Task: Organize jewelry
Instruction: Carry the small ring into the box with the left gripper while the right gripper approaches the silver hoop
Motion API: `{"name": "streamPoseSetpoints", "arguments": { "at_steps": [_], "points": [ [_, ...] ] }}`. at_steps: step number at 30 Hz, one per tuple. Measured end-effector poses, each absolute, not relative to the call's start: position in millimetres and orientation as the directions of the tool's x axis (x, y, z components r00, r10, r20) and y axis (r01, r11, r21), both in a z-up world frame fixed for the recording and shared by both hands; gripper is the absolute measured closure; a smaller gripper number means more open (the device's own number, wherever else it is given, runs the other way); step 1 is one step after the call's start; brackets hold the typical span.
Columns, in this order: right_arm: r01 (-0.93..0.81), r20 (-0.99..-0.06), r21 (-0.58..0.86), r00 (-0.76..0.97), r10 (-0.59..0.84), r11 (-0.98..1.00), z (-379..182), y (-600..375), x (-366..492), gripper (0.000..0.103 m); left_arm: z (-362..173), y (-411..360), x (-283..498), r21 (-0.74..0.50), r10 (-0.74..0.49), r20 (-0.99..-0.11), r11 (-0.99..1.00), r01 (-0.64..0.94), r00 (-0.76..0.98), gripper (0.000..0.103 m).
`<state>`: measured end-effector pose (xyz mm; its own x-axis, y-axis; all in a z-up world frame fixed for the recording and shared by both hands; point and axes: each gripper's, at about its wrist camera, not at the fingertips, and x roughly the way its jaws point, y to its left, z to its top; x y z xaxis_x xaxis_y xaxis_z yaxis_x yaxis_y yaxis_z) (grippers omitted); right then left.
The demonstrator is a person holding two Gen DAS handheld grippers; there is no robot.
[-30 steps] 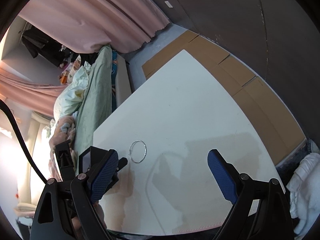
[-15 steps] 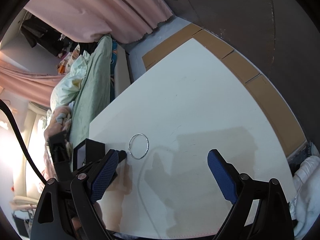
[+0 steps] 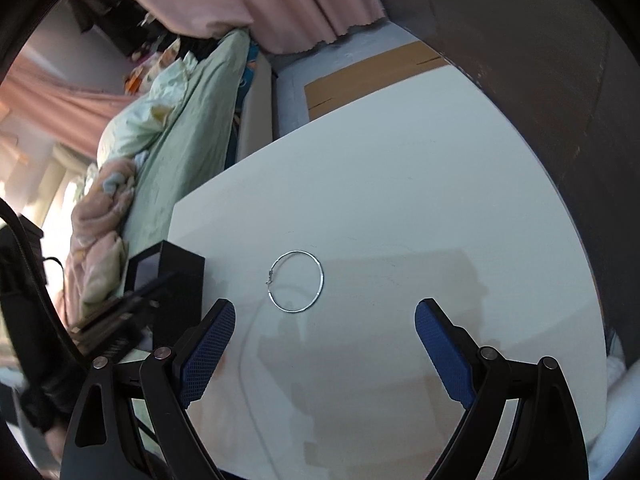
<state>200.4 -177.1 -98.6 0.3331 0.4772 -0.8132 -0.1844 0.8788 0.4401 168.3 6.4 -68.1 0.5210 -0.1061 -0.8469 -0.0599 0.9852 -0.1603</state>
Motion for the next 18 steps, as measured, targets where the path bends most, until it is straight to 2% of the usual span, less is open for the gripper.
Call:
{"name": "streamPoseSetpoints", "arguments": {
  "at_steps": [10,18],
  "points": [
    [-0.301,-0.859,0.325,0.303,0.413,0.896,-107,-137,204,0.011,-49,51,152,-0.233,-0.113,-0.807,0.963,-0.137,0.580,0.090],
    [-0.277,-0.882,0.296,0.290,0.373,0.914,-120,-113,213,0.011,-52,72,154,-0.252,-0.114,-0.806,0.954,-0.162,0.581,0.090]
  ]
}}
